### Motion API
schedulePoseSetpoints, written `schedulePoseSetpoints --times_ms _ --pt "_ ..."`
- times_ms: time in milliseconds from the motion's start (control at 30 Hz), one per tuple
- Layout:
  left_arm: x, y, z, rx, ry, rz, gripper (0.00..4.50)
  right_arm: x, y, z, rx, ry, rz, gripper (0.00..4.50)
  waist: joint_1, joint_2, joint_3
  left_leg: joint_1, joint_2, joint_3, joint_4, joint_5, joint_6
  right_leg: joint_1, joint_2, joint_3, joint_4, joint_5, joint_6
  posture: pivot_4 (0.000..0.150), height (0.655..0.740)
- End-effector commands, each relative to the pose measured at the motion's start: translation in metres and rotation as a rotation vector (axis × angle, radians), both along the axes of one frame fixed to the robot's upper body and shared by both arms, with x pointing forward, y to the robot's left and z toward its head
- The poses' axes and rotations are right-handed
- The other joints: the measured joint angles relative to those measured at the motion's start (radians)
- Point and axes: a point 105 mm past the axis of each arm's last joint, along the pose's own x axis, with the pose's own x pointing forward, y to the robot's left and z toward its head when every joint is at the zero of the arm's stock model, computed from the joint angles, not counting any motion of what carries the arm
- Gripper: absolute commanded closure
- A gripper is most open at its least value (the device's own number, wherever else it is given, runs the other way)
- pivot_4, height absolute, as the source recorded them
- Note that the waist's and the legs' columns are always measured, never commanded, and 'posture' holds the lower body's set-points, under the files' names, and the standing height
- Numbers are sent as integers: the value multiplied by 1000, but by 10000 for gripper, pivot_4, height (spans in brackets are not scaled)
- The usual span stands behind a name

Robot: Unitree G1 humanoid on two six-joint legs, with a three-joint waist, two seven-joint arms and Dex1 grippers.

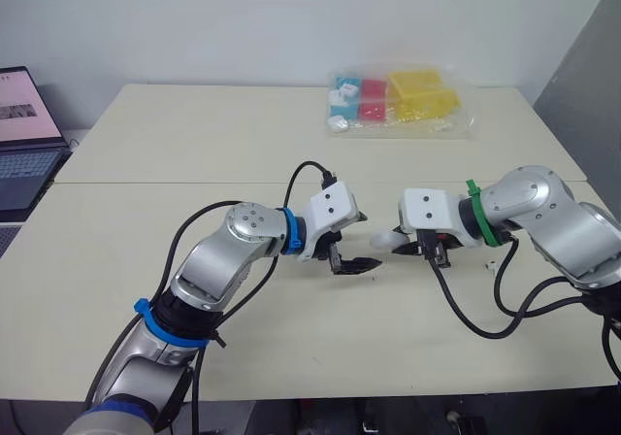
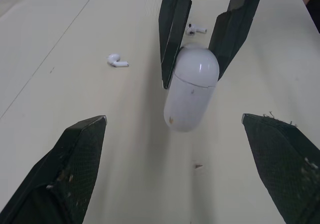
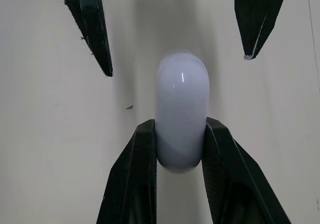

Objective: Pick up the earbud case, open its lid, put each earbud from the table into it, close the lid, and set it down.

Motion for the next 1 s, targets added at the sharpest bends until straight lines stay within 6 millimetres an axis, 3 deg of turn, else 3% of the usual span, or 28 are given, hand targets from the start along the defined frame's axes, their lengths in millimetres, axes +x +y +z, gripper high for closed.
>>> schedulePoseSetpoints --times_ms 33,367,600,767,1000 --pt "-3 -8 13 -12 -34 -14 0 2 2 13 3 -55 20 36850 0 0 0 0 0 0 0 0 0 0 0 0 0 0 0 1500 7400" --pt "-7 -12 11 16 -52 -54 0 3 8 13 15 -58 35 36850 0 0 0 1 0 0 0 0 0 0 0 0 2 0 0 1500 7400" --pt "-8 -12 9 30 -65 -63 22886 1 10 17 22 -58 40 36850 0 0 0 1 0 0 0 0 0 0 0 0 3 0 0 1500 7400" --pt "-7 -13 7 34 -72 -66 36128 1 10 20 23 -57 42 36850 0 0 0 1 0 0 0 0 0 0 0 0 3 0 0 1500 7400" --pt "-8 -13 5 35 -76 -67 36463 0 11 20 17 -64 53 36850 0 0 0 1 0 0 1 0 0 0 0 0 3 0 0 1500 7400"
